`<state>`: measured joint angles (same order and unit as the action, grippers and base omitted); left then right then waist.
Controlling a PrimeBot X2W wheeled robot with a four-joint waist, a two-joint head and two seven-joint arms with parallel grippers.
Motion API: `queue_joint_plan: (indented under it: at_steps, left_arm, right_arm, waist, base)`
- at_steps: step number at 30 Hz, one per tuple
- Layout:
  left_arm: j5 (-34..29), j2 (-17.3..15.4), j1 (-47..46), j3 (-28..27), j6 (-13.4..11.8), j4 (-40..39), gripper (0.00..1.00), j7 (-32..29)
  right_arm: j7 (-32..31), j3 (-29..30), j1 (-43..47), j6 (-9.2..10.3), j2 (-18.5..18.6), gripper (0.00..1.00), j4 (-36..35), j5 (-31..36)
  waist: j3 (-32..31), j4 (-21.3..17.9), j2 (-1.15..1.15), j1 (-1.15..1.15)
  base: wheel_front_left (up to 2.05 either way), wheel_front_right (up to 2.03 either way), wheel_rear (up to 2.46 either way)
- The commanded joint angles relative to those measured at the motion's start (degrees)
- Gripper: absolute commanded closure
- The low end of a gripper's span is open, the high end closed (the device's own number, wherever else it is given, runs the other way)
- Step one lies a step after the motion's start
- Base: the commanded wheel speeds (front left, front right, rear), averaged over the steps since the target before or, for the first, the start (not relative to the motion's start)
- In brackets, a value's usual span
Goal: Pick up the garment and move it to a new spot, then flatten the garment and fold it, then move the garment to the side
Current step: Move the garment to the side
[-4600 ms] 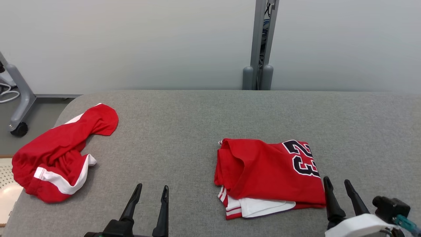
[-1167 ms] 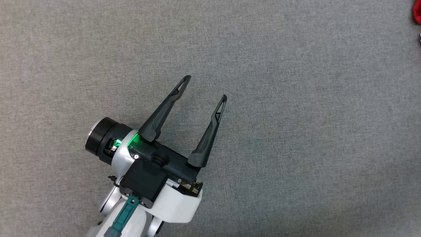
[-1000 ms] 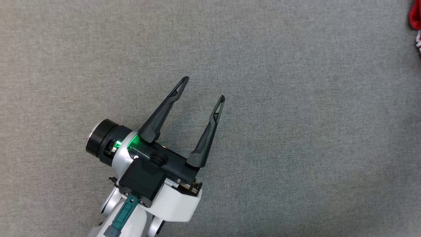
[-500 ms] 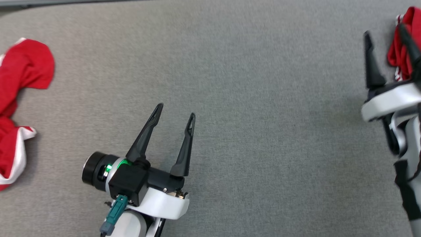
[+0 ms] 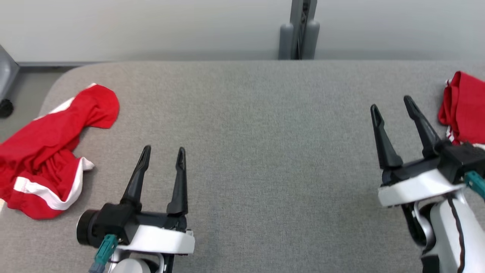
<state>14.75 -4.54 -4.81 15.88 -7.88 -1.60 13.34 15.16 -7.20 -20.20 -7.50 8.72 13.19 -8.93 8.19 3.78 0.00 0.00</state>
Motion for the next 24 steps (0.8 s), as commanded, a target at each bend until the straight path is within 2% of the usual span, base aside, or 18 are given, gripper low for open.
queue_joint_plan:
  at_steps: [1,9,13,19,24]
  left_arm:
    - [0.8,-0.12,0.72,-0.46,-0.08,0.23,0.0,0.47]
    - [1.86,0.0,3.68,-0.97,1.49,4.73,0.0,1.63]
    - [-0.18,0.07,5.45,-2.06,1.41,4.97,0.0,1.86]
    - [-3.75,0.31,8.86,-2.51,2.91,5.76,0.0,1.85]
    - [-4.56,0.54,10.65,-3.42,4.27,7.33,0.0,1.85]
  right_arm:
    - [0.0,0.69,2.11,0.02,-0.54,0.0,-0.97,-0.29]
    - [0.0,3.23,12.64,0.02,-3.97,0.0,-5.0,-0.9]
    - [0.01,4.02,17.88,0.02,-4.61,0.0,-7.54,-1.15]
    - [0.0,5.78,23.28,0.02,-5.39,0.0,-7.15,-1.7]
    - [0.01,5.53,24.32,0.02,-5.66,0.0,-5.87,-0.97]
  waist:
    - [-2.17,0.59,0.0,0.0]
    - [-6.12,0.44,0.0,0.0]
    - [-7.94,-0.03,0.0,0.0]
    - [-9.43,-0.61,0.0,0.0]
    - [-10.04,-0.95,0.0,0.0]
  base:
    - [0.0,0.0,0.0]
    - [0.0,0.0,0.0]
    - [0.0,0.0,0.0]
    - [0.0,0.0,0.0]
    - [0.0,0.0,0.0]
